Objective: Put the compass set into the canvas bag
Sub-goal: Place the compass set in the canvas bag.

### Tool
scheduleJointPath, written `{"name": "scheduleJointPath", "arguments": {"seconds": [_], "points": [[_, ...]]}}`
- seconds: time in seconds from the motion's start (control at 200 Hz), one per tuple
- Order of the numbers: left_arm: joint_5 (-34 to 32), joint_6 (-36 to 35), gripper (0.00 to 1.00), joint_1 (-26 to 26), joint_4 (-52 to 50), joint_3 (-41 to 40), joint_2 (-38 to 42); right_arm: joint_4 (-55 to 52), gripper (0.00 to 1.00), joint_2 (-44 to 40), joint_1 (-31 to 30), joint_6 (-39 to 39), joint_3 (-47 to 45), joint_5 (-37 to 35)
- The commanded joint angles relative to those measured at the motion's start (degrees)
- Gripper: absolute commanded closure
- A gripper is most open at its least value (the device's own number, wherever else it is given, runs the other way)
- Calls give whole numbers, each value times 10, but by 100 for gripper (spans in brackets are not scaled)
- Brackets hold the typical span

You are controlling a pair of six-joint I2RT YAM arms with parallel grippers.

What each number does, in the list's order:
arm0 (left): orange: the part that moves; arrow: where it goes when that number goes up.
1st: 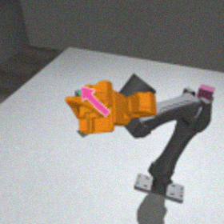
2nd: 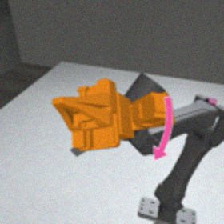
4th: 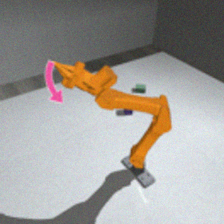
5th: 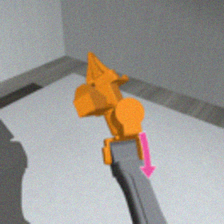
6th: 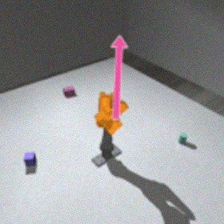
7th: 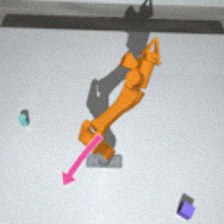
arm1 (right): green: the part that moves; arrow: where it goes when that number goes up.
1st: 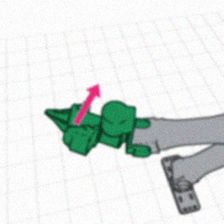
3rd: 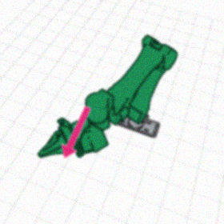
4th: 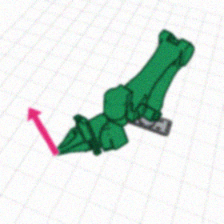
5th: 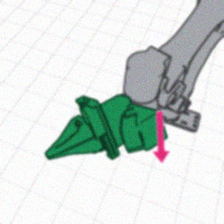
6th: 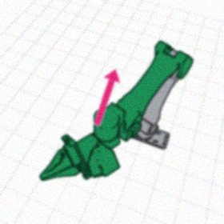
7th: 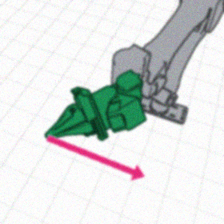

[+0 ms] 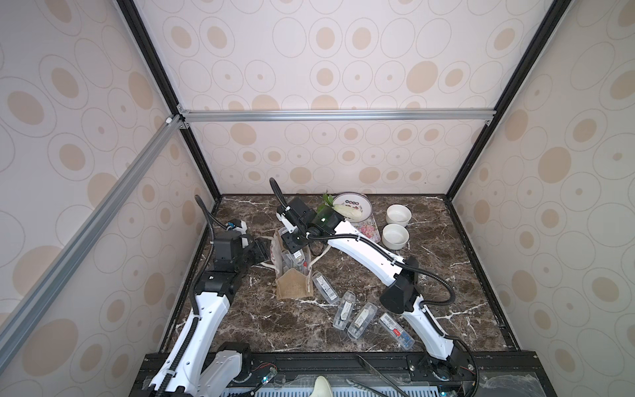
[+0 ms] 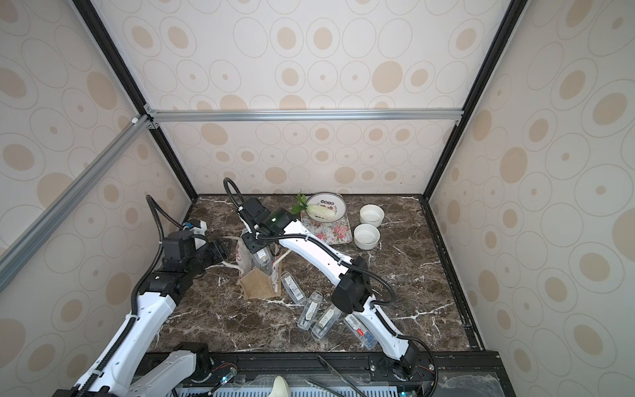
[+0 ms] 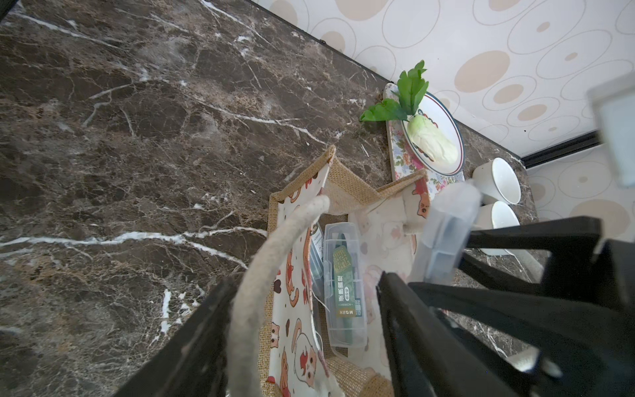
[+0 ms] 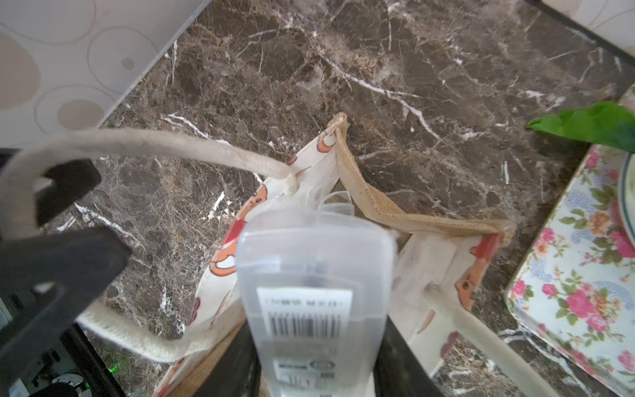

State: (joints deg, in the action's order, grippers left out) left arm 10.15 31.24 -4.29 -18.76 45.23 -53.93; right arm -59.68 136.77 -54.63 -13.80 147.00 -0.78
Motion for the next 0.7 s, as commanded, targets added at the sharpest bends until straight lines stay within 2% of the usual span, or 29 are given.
{"name": "scheduleJointPath", "arguments": {"seconds": [0.0,0.355,0.695], "points": [[-4,5,36,-4,-1,0,8,-32,55,27,-2,0,13,20],[-3,7,36,-4,-2,0,6,-106,55,68,-4,-40,12,28],[-4,8,37,-4,-6,-3,8,-114,52,100,-3,-45,35,37]]}}
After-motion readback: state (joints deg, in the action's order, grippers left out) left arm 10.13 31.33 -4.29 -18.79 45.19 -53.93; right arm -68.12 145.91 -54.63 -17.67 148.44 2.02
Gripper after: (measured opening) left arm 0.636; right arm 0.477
